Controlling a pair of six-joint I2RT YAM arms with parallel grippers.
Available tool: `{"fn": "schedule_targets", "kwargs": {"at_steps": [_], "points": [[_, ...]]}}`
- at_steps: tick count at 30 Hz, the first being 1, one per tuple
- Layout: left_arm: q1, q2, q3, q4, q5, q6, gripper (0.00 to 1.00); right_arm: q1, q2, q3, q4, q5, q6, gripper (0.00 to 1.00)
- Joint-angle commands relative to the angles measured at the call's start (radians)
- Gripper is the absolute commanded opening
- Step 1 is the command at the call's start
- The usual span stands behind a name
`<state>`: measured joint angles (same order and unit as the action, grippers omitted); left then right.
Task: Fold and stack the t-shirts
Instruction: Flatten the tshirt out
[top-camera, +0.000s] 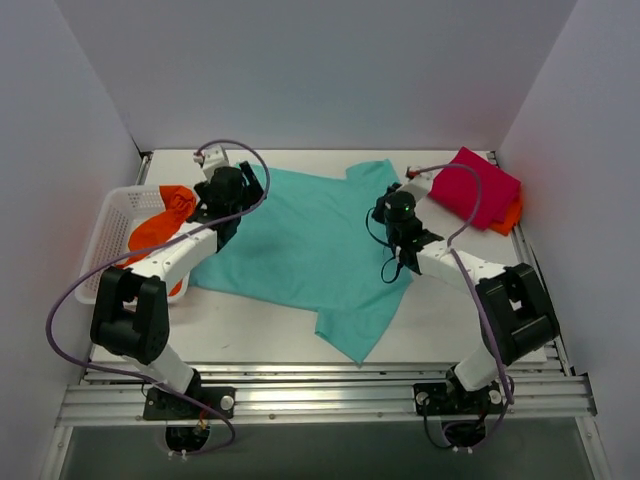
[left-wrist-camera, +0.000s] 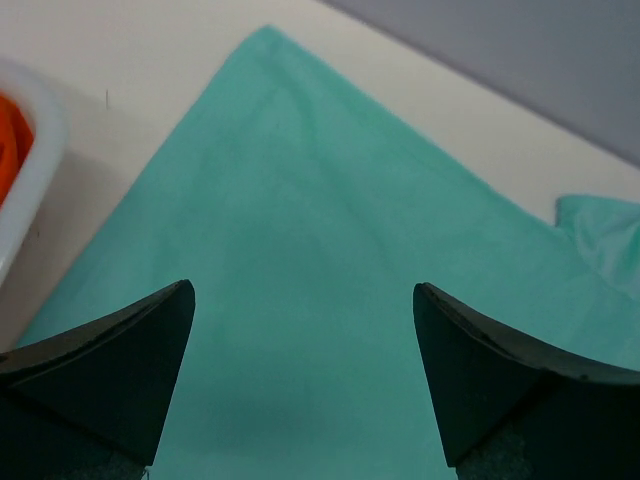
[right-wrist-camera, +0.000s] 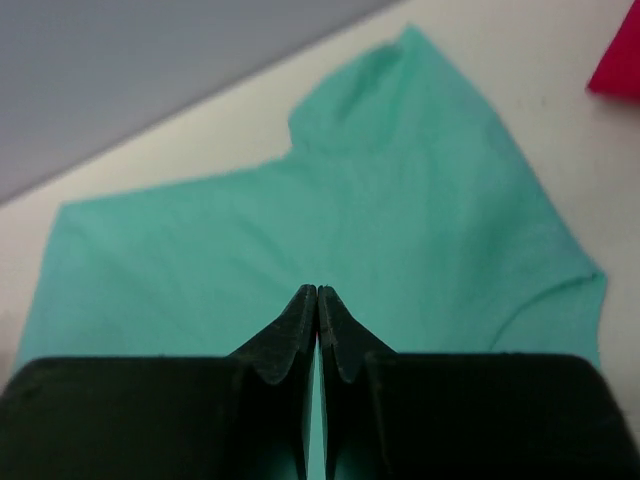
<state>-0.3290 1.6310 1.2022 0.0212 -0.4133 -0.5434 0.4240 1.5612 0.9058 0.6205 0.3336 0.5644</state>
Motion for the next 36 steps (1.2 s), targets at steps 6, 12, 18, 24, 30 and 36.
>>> {"fn": "schedule_targets", "kwargs": {"at_steps": [6,12,18,24,30,36], "points": [[-0.031,0.015,-0.188,-0.018,-0.068,-0.141,0.94,0.159,0.059,-0.137,-0.087,0.005,0.199,0.0],[-0.041,-0.005,-0.225,-0.013,-0.064,-0.161,0.94,0.177,0.117,-0.148,-0.209,0.085,0.31,0.0],[-0.041,-0.039,-0.239,-0.02,-0.071,-0.171,0.94,0.145,0.161,-0.157,-0.32,0.09,0.379,0.0],[-0.039,-0.053,-0.24,-0.02,-0.082,-0.173,0.94,0.033,0.175,-0.18,-0.361,0.075,0.399,0.0],[-0.039,-0.042,-0.234,-0.006,-0.082,-0.197,0.94,-0.059,0.247,-0.121,-0.323,0.01,0.339,0.0],[-0.039,-0.045,-0.237,-0.012,-0.104,-0.198,0.94,-0.057,0.388,0.039,-0.298,-0.06,0.273,0.0]]}}
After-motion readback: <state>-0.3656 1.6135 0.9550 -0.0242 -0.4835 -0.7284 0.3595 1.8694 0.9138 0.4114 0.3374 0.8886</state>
